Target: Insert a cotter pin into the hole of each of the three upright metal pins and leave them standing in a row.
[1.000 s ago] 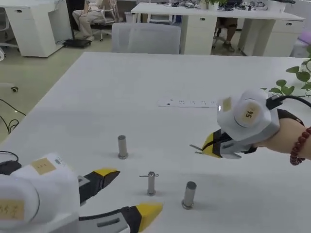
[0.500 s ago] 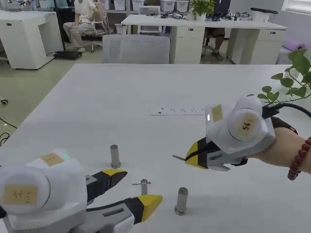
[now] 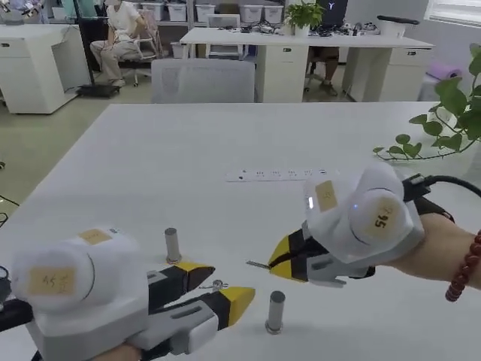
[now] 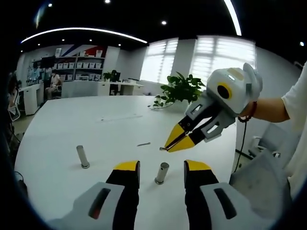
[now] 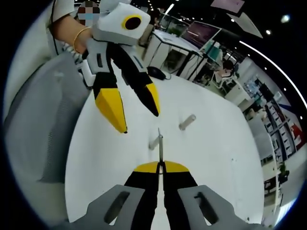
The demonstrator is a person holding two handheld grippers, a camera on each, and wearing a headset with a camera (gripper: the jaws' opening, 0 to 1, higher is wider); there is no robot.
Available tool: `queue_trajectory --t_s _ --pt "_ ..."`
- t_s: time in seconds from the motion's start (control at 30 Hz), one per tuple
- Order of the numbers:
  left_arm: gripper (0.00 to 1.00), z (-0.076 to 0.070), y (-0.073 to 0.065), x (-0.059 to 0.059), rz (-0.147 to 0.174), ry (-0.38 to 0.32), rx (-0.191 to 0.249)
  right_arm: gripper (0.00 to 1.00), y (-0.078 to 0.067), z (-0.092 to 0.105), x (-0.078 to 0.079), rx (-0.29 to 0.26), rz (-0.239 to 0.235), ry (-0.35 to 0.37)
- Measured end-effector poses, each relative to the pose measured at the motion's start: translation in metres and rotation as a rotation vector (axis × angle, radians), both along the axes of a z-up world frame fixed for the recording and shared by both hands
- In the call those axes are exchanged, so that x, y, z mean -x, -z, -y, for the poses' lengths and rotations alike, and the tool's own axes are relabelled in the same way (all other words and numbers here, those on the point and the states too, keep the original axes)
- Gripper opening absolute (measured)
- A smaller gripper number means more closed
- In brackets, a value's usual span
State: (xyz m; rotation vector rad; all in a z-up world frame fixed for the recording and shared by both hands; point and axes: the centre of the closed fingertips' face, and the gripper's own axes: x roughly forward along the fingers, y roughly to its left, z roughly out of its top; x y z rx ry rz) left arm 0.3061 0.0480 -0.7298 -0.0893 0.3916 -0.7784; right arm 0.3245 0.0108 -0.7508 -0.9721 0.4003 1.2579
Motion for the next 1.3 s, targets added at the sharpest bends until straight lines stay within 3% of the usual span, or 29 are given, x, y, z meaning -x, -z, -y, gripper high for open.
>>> queue_trajectory --t_s 0.43,0.53,1.3 --pt "0.25 0.014 0.005 0.004 -0.065 0.019 0.046 0.03 0.000 -0.008 0.020 -0.007 0.019 -0.066" --pt "0.22 0.017 0.005 0.004 -0.085 0.018 0.073 0.03 -0.001 -0.010 0.022 -0.009 0.024 -0.078" --pt "0.02 0.019 0.011 0.004 -0.145 0.003 0.120 0.03 -0.002 -0.017 0.029 -0.026 0.057 -0.112"
